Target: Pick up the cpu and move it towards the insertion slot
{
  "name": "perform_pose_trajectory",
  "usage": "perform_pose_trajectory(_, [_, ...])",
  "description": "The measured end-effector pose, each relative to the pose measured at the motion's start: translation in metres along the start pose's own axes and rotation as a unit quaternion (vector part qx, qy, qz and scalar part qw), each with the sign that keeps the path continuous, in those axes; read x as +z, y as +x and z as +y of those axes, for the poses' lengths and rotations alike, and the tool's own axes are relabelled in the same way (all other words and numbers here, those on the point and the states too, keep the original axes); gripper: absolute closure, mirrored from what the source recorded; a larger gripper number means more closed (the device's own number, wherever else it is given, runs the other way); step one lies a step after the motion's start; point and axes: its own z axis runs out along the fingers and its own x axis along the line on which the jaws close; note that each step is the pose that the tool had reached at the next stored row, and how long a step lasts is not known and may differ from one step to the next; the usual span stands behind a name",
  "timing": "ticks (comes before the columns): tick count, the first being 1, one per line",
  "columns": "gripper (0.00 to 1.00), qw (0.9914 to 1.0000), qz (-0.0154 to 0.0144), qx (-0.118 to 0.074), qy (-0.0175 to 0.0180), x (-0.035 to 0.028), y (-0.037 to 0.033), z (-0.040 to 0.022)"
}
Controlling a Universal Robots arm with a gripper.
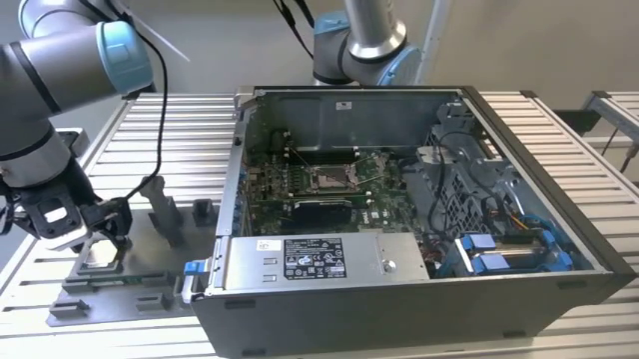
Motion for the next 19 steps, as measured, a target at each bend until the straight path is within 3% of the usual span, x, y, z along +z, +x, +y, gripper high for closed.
perform_pose_trajectory(6, [0.00, 0.99992, 0.0006, -0.012, -0.0001, 0.0038, 0.0000, -0.0011])
perform_pose_trajectory(19, [0.00, 0.99994, -0.0005, -0.011, -0.0002, 0.0085, 0.0021, -0.0013])
